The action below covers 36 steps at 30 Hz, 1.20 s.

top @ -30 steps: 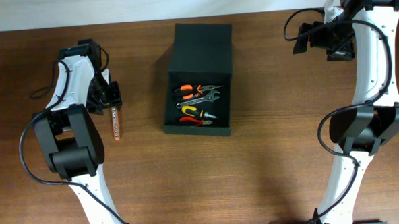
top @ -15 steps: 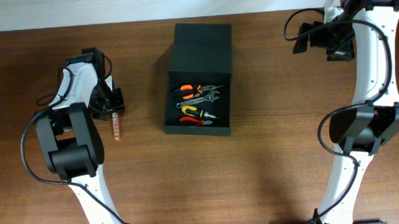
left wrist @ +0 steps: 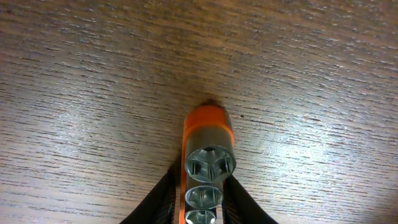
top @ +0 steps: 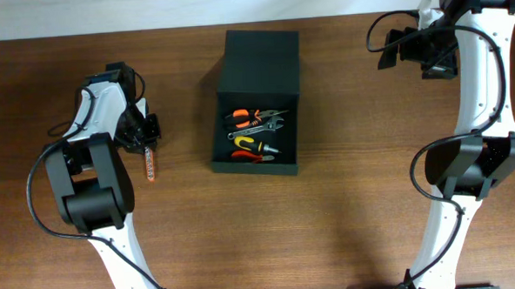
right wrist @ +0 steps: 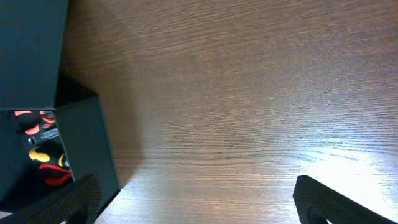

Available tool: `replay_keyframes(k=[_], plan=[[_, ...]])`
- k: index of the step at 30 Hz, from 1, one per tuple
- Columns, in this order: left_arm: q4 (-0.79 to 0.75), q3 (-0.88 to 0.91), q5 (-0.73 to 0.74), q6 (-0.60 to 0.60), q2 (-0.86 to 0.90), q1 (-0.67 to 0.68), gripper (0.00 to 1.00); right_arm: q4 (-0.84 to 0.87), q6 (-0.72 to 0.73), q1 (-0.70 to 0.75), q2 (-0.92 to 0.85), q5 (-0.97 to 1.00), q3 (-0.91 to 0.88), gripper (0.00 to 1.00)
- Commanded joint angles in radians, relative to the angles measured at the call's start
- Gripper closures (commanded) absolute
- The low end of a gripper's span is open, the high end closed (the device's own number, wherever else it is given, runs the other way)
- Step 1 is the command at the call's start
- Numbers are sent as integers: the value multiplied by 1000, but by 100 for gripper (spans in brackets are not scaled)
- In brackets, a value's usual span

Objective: Pack container
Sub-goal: 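Lower left gripper and close it on the orange socket strip, then lift the socket strip and carry it over the box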

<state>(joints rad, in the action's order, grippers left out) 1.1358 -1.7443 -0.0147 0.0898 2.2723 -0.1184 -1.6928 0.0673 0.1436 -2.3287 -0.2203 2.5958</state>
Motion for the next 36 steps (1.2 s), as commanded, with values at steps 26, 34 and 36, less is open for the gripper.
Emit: replay_keyframes(k=[26,34,36], plan=[[269,-472,-68,-122,3,5,98,-6,2,1,37,-13,-6,1],[399,-723,32,-154,3,99,98,-6,2,1,37,-13,-6,1],[417,-754,46,-148,3,142,98,-6,2,1,37,-13,-6,1]])
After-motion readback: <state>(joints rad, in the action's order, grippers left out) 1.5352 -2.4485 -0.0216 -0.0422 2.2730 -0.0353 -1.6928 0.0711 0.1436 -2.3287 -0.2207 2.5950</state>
